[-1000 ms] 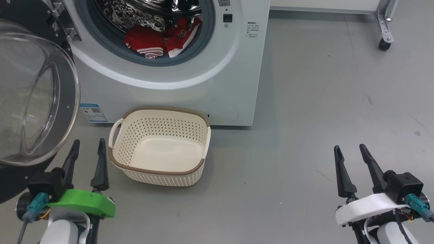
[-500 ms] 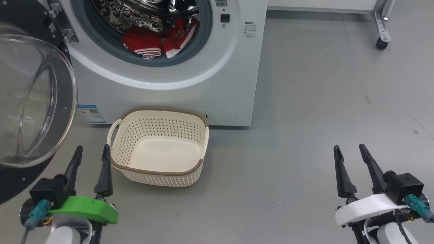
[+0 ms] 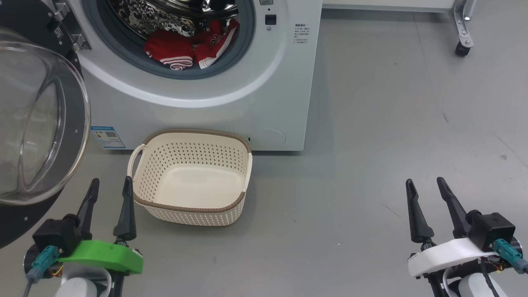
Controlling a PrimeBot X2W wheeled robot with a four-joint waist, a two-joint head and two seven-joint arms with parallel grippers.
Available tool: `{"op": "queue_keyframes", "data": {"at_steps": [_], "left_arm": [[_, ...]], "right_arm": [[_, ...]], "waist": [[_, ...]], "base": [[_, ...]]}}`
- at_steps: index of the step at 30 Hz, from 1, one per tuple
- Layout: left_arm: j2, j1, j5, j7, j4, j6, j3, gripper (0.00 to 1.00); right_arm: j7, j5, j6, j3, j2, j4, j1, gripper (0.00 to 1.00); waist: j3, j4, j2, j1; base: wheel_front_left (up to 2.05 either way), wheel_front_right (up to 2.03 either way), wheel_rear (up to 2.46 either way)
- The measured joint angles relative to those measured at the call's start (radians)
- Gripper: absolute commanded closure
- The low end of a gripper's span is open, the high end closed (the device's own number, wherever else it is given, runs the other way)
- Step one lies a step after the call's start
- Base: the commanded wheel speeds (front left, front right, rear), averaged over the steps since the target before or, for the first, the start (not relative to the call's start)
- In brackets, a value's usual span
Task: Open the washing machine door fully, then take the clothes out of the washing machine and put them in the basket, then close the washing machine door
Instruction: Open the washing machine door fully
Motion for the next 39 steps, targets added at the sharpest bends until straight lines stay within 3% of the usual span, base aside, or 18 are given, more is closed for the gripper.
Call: {"op": "queue_keyframes", "data": {"at_steps": [39], "left_arm": [[0.005,0.009,0.0,0.0,-0.014,-0.003,-0.004,0.0]], "right_arm": [[-0.001,-0.002,0.0,0.0,0.008,-0.001,0.0,0.0]], "waist": [[0.011,-0.005,0.0,0.0]], "base": [[0.0,0.0,0.0]]}}
